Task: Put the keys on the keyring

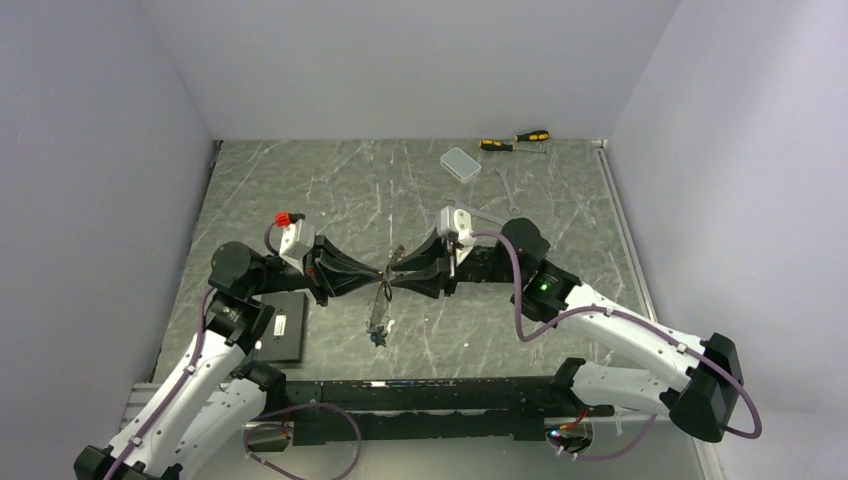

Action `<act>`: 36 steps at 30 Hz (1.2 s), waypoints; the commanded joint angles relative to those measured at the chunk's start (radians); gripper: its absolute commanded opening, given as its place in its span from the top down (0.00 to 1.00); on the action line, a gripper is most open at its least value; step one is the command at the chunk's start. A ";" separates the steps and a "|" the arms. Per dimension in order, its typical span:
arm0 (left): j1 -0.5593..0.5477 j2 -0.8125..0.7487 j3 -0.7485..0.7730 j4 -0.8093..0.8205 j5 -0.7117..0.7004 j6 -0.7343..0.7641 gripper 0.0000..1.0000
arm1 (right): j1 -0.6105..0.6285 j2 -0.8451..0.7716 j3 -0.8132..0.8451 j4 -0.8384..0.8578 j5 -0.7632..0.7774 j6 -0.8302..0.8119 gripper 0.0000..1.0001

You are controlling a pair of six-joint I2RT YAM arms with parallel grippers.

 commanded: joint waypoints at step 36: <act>0.028 0.004 0.003 0.092 -0.026 -0.042 1.00 | 0.031 0.073 0.065 0.105 0.029 0.032 0.81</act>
